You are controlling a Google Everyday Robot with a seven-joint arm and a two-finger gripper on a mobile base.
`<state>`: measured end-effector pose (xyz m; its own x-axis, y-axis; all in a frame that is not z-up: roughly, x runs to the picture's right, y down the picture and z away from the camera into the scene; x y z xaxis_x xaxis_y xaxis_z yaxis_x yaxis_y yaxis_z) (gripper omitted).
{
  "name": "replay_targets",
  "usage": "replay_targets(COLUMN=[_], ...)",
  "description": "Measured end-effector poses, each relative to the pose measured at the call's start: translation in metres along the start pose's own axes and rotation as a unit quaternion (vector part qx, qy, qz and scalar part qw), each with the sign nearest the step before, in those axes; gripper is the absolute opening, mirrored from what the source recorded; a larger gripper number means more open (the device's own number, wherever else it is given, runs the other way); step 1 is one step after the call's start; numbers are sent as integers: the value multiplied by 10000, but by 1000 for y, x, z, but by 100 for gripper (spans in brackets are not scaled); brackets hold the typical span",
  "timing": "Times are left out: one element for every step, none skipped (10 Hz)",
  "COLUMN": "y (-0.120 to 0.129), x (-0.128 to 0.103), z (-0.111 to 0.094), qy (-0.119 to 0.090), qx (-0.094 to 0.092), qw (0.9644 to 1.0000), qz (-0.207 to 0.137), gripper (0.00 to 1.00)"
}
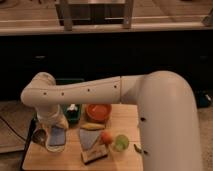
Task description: Place sponge in paper cup
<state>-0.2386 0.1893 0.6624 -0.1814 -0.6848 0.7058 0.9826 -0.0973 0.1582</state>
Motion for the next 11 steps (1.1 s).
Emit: replay_targets(y=[-6, -10, -12, -12, -12, -12, -12, -14, -16, -17, -17], x=[0, 0, 0, 0, 1, 1, 1, 1, 1, 1, 1], z=[3, 7, 11, 16, 20, 25, 29, 33, 35, 37, 38], qy=[-44, -94, -136, -188, -238, -311, -359, -411, -447, -476, -489], qx=[-23, -46, -62, -78, -91, -103, -105, -98, -91, -85, -83], qw=[10000, 9998, 9997, 9996, 9995, 9993, 9991, 9989, 9988, 9987, 9986], qz=[-77, -146, -178, -193, -190, -178, -174, -179, -181, -182, -179], gripper=[4, 4, 4, 4, 4, 7, 13, 25, 35, 46, 55])
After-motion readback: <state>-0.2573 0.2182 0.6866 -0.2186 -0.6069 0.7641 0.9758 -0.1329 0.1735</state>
